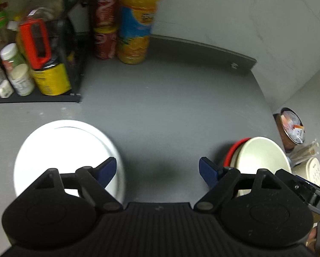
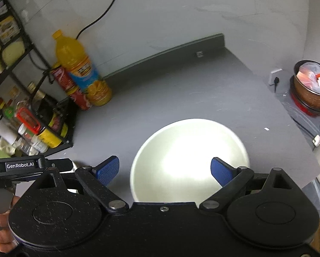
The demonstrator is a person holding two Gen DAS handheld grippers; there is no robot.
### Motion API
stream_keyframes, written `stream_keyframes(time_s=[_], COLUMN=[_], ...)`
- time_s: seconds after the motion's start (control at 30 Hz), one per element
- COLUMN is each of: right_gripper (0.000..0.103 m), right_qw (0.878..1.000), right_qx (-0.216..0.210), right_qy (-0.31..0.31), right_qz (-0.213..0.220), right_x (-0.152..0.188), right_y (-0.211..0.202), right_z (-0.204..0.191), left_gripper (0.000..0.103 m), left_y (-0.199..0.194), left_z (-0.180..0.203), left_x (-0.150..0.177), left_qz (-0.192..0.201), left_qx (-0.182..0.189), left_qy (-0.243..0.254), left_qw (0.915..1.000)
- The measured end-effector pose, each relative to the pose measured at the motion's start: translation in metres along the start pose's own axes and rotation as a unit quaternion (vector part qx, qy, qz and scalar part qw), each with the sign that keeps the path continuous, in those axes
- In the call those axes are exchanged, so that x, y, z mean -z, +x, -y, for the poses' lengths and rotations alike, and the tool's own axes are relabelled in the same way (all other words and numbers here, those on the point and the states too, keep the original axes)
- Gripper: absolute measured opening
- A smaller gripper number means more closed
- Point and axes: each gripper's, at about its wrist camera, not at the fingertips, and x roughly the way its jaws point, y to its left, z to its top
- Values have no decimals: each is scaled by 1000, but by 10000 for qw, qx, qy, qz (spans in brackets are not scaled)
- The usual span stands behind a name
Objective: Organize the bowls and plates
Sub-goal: 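Move both grippers to the rim of the red bowl stack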
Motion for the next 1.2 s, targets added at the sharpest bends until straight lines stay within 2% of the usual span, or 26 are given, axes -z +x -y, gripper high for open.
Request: stream_keyframes(time_s=[0.27, 0.43, 0.67, 0.83, 1.0, 1.07, 1.17, 1.2], right_gripper=[93, 93, 92, 83, 74, 69, 58, 52], right_qw=[9995, 9982, 9959, 9937, 9912, 9897, 9874, 9868], right_qx=[200, 315, 352, 274, 276, 262, 201, 161], right_qy=[228, 435, 580, 679, 719, 760, 841, 862], right_qz=[-48, -260, -606, -851, -1077, -1184, -1322, -1360], right_x=[-7, -5, -1, 2, 10, 13, 19, 20], right_y=[4, 15, 34, 45, 54, 58, 63, 64], right_z=[38, 59, 77, 87, 94, 96, 99, 99], left_gripper=[83, 83, 82, 79, 64, 49, 32, 30], left_y=[18, 38, 65, 85, 97, 103, 108, 110], left_z=[48, 69, 81, 84, 87, 87, 85, 85], left_x=[-7, -6, -5, 2, 8, 11, 11, 11], left_qz=[-195, -437, -748, -1041, -1210, -1335, -1442, -1457], left_qx=[299, 407, 492, 488, 511, 555, 608, 626], left_qy=[294, 426, 346, 282, 278, 224, 171, 162], left_qw=[9989, 9973, 9954, 9930, 9910, 9892, 9875, 9872])
